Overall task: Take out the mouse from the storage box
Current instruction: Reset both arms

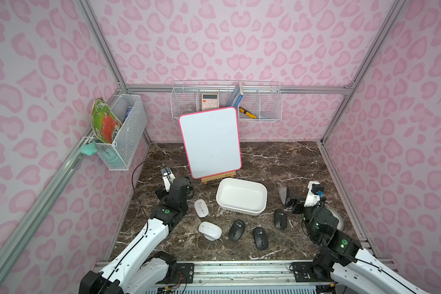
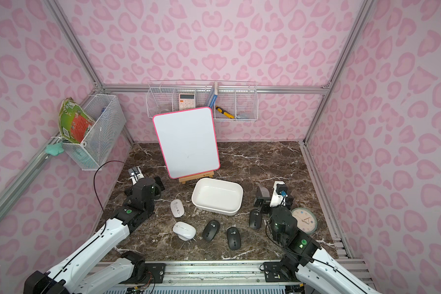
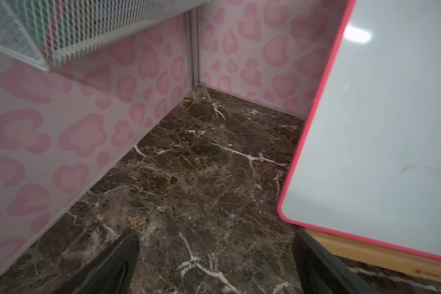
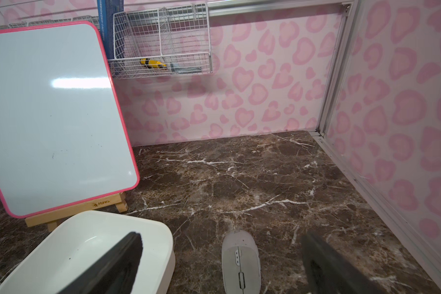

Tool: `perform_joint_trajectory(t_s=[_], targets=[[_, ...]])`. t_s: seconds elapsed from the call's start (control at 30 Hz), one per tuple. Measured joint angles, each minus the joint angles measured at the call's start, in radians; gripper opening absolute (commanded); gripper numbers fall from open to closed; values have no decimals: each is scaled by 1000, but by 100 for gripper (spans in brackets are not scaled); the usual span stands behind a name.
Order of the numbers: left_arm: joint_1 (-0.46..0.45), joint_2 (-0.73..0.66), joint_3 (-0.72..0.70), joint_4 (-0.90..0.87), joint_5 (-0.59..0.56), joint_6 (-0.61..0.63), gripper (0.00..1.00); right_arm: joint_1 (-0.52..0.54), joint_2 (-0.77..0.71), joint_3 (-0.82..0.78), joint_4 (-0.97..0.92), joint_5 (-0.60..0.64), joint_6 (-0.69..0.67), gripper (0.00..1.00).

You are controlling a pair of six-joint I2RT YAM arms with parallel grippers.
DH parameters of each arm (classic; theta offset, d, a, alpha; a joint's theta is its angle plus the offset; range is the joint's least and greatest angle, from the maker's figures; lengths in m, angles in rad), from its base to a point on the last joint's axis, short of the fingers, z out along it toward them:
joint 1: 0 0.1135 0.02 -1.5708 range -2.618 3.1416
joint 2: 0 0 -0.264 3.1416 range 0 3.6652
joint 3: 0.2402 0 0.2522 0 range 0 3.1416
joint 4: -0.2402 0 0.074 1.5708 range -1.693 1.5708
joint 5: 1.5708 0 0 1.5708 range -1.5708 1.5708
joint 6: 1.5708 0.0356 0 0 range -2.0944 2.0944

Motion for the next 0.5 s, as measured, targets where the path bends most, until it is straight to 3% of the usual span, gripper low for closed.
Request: perform_joint_trajectory(t_s=[0.17, 0.5], targets=[[120, 48, -96, 66, -9, -25, 99, -71, 134, 77, 37, -54, -57, 100], [193, 171, -162, 291, 12, 45, 99, -261, 211, 85, 121, -130, -91, 100]])
